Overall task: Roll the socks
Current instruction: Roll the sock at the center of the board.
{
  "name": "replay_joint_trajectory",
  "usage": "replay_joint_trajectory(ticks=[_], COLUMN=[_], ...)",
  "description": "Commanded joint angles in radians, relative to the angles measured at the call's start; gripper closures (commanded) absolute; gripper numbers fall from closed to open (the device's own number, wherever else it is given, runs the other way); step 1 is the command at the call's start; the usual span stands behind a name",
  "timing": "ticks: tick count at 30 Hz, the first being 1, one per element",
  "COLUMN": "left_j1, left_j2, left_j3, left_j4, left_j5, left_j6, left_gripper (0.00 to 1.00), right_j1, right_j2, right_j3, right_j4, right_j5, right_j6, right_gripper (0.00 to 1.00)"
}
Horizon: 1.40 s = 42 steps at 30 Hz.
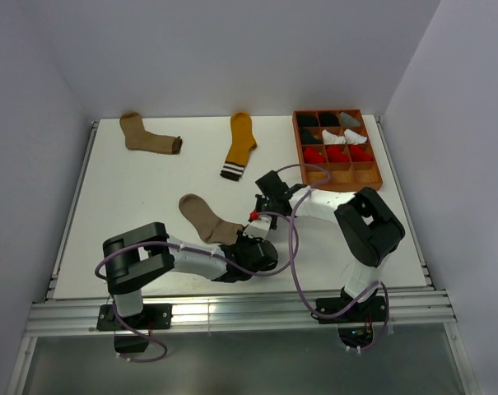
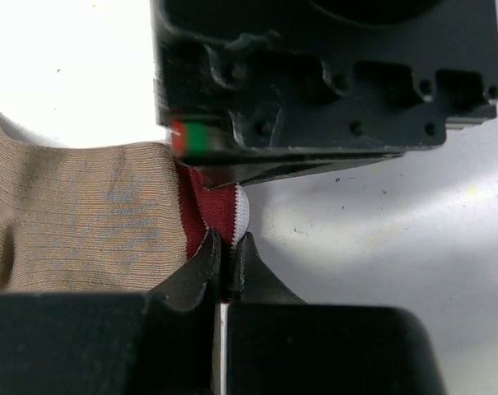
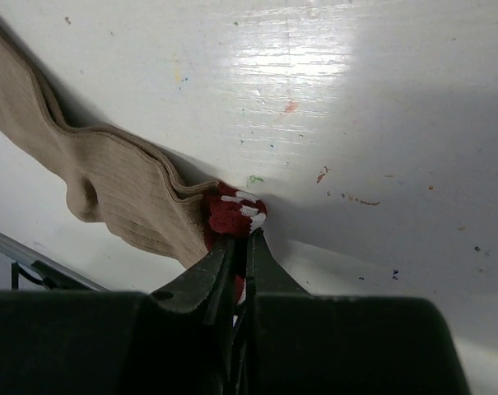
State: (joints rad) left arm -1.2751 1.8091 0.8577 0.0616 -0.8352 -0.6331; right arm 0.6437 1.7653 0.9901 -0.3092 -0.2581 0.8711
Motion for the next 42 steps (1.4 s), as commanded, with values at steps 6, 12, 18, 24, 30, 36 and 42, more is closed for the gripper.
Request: replay_joint_trajectory(ticks=[6,12,18,24,30,36,42], left_j1=[0.068,0.166,0.324,0.405,0.447,0.473,0.480], left_j2=[-0.151,-0.290,-0.364,-0.375,-0.378,-0.398,-0.364], left_j3=[-0.095,-0.187,-0.347,-0.462,-0.565,-0.623,-0.618], left_j4=[0.010,0.101,0.263,0.443,0.607,0.659,0.675], left_j5=[0.226,0.462,0.707,0.824,0.869,0.867,0.895], left_j6=[-0.100,-0.191,-0.330,-0.484,-0.628,-0.714,-0.726], left_gripper=[1.00,1.00,1.00,1.00,1.00,1.00,1.00], right_j1=[-0.016,-0.064,-0.076,-0.053,-0.009,0.022,0.054], right_j2=[-0.139,-0.271,-0.329,-0.300,-0.236,-0.138,-0.064], right_j3=[-0.132,-0.231,-0.344,-0.444,-0.501,-0.504,-0.486], right_j4=[0.300,0.435,0.568,0.719,0.870,0.949,0.992], right_j5=[-0.079,-0.020,-0.030,-0.058,-0.059,-0.078,-0.087], right_j6=[0.060,0.091,0.097,0.127,0.184,0.223,0.236], right_gripper=[0.71,0.45,0.40,0.42,0.43,0.46,0.46])
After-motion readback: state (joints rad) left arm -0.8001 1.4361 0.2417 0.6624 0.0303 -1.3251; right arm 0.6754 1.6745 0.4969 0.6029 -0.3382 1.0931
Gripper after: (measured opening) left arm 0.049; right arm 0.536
